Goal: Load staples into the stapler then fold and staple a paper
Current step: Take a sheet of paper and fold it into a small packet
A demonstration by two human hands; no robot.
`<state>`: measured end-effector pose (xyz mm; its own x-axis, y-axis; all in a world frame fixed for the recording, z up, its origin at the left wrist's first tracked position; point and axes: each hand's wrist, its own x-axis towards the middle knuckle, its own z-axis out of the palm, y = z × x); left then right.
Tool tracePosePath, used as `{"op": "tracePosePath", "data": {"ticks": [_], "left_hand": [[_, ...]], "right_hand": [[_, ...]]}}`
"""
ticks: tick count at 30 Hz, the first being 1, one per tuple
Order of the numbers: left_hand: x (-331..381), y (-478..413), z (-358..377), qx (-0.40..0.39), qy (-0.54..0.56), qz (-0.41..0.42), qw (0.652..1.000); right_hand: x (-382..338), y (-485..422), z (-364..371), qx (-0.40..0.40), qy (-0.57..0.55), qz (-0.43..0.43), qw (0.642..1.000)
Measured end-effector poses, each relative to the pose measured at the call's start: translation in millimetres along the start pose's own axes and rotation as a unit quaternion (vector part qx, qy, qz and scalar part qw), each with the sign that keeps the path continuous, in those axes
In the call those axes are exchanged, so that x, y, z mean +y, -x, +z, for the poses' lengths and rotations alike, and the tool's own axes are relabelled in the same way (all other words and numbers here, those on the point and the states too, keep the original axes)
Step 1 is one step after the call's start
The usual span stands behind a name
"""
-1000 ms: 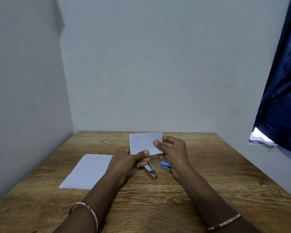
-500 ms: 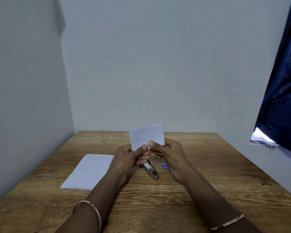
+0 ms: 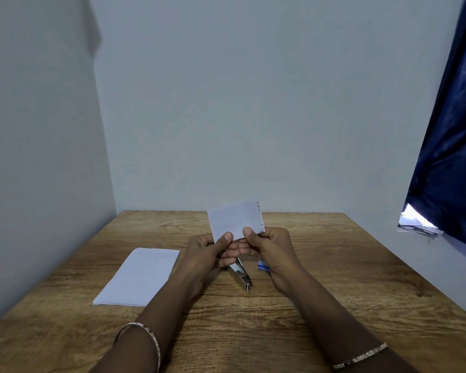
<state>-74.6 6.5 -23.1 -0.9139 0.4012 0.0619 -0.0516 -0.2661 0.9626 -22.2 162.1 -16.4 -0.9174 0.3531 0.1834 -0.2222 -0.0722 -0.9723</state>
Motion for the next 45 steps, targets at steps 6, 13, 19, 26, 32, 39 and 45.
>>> {"op": "tracePosePath", "data": {"ticks": [6, 13, 19, 26, 32, 39, 45], "left_hand": [[2, 1, -2, 0.016, 0.012, -0.01, 1.0], [3, 1, -3, 0.041, 0.025, -0.007, 0.999], [5, 2, -6, 0.058, 0.048, -0.008, 0.997], [3, 3, -6, 0.031, 0.011, 0.001, 0.999], [5, 2, -4, 0.011, -0.019, -0.002, 1.0], [6, 4, 0, 0.016, -0.062, 0.018, 0.998], [7, 6, 2, 0.018, -0.056, 0.013, 0.998]], "right_hand": [[-2, 0, 3, -0.01, -0.009, 0.021, 1.0], [-6, 1, 9, -0.024, -0.081, 0.028, 0.996], [-2, -2, -1, -0.041, -0.061, 0.019, 0.997], [5, -3, 0, -0.056, -0.037, 0.002, 0.998], [4, -6, -3, -0.022, 0.001, -0.017, 1.0], [0, -11, -3, 0.003, 0.001, 0.017, 1.0], [0, -11, -2, 0.012, -0.049, 0.034, 0.998]]}}
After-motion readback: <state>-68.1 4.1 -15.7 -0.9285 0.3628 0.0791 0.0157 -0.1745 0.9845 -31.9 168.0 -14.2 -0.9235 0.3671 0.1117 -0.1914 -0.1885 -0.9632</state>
